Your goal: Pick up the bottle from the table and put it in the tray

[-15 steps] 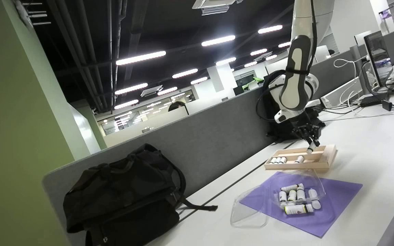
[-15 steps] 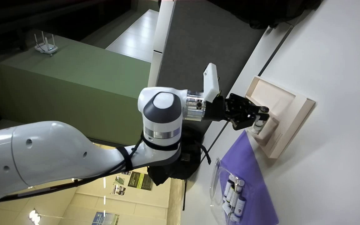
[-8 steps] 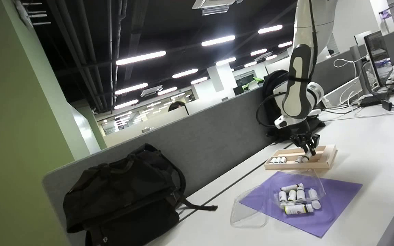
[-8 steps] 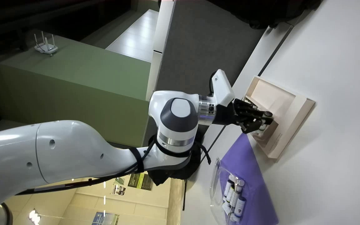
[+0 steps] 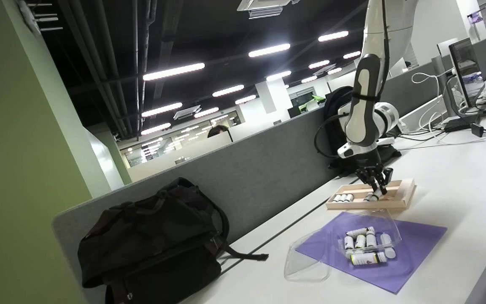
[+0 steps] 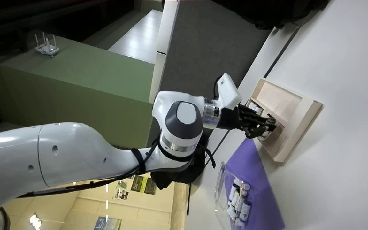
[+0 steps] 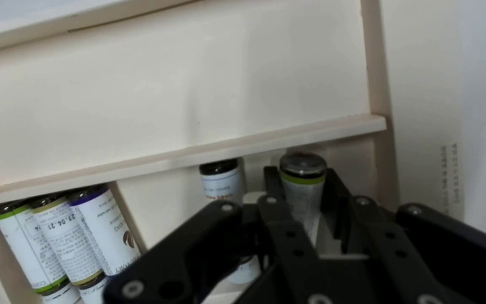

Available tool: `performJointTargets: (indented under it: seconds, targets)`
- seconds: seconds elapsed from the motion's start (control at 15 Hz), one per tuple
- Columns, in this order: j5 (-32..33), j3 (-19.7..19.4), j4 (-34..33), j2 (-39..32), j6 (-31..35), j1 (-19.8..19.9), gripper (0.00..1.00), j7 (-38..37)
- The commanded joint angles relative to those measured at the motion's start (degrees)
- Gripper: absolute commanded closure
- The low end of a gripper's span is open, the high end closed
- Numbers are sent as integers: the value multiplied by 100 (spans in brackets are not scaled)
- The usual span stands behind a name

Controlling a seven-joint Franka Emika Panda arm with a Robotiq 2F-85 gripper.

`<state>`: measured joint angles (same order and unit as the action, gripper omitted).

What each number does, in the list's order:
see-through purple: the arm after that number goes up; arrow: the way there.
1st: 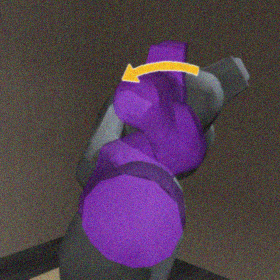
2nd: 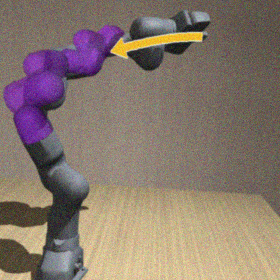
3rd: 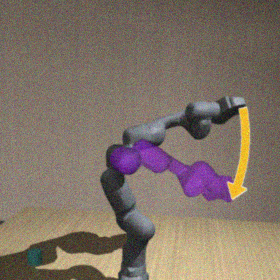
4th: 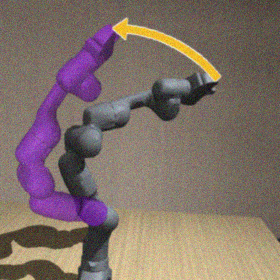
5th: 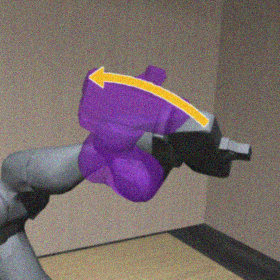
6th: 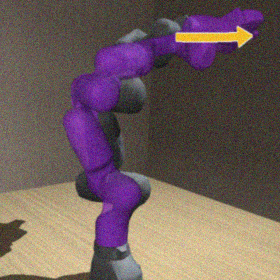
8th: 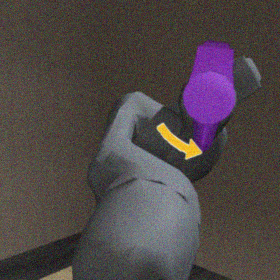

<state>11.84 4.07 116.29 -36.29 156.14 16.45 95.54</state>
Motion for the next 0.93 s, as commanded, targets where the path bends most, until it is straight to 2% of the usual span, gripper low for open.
performJointTargets:
  seconds: [0.0,0.07,0.47,0.67,0.73,0.8,0.87]
  targets:
    - [-187,79,-66,-69,-43,123,38,271]
    - [-221,92,-77,-82,-68,143,38,338]
    - [-600,436,76,211,-589,478,3,1305]
    - [-695,238,210,545,-888,327,0,1349]
    - [-713,204,1,182,-689,249,4,1354]
    - [-736,177,16,275,-782,237,0,1365]
    - [-745,162,31,346,-840,230,0,1369]
